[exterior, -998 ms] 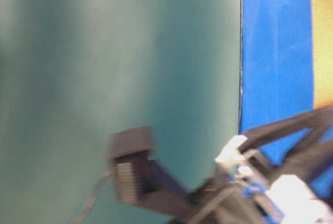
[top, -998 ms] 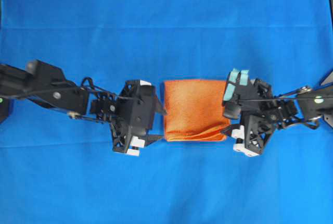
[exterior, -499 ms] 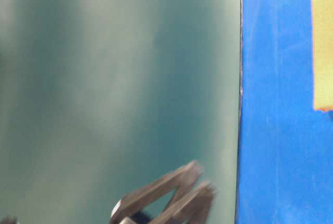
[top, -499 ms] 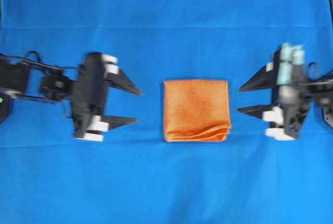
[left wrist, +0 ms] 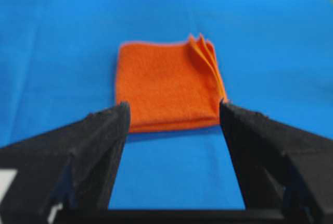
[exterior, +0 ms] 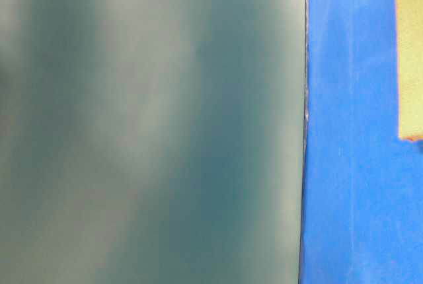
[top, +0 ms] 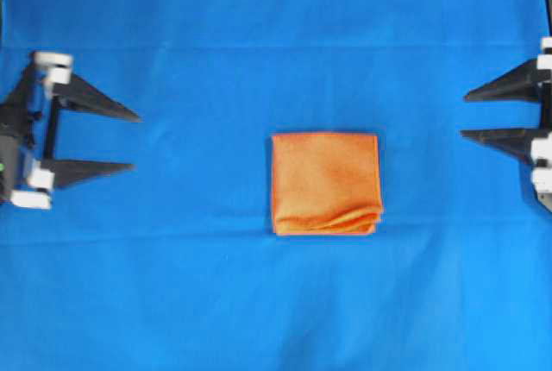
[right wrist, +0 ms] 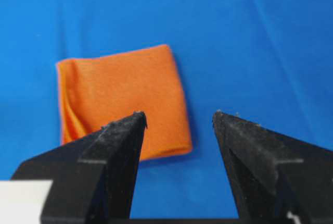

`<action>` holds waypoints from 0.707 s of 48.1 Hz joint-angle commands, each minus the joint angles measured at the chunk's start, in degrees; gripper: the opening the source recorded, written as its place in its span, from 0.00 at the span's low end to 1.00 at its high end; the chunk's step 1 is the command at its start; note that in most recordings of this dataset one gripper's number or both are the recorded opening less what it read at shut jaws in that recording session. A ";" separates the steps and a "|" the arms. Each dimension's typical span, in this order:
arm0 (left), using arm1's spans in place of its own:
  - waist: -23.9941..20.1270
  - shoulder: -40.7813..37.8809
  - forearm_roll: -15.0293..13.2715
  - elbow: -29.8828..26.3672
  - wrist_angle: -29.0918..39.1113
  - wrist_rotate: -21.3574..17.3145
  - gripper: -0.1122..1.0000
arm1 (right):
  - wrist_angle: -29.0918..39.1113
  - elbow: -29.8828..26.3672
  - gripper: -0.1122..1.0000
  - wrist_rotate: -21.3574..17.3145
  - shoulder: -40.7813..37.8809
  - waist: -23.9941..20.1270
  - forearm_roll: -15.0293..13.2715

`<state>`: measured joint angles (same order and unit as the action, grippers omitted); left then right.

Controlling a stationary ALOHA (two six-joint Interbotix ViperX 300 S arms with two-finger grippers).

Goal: Fold the orange towel.

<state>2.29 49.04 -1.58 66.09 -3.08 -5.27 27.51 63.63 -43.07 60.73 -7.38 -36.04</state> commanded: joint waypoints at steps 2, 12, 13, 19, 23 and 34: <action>-1.14 6.06 0.00 3.08 -0.62 0.09 0.67 | -0.44 2.46 0.63 -0.09 4.57 2.37 -0.53; -1.93 14.68 0.00 9.76 -0.53 0.79 0.67 | -1.85 7.82 0.63 -0.18 8.44 5.71 -0.44; -2.29 15.73 -0.09 10.63 -0.53 0.97 0.67 | -2.29 8.26 0.63 -0.18 8.44 5.98 -0.35; -3.69 17.93 -0.18 12.74 -0.53 1.76 0.67 | -4.22 9.49 0.63 -0.26 7.56 6.50 -0.26; -4.48 17.93 -0.09 12.92 -0.44 2.20 0.67 | -4.66 9.67 0.63 -0.26 7.12 6.50 -0.26; -4.92 17.84 -0.09 13.01 -0.44 2.29 0.67 | -4.66 9.67 0.63 -0.26 7.12 6.50 -0.09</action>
<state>-2.37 67.41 -1.67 79.72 -3.16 -3.08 23.29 74.00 -43.24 68.47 -0.97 -36.12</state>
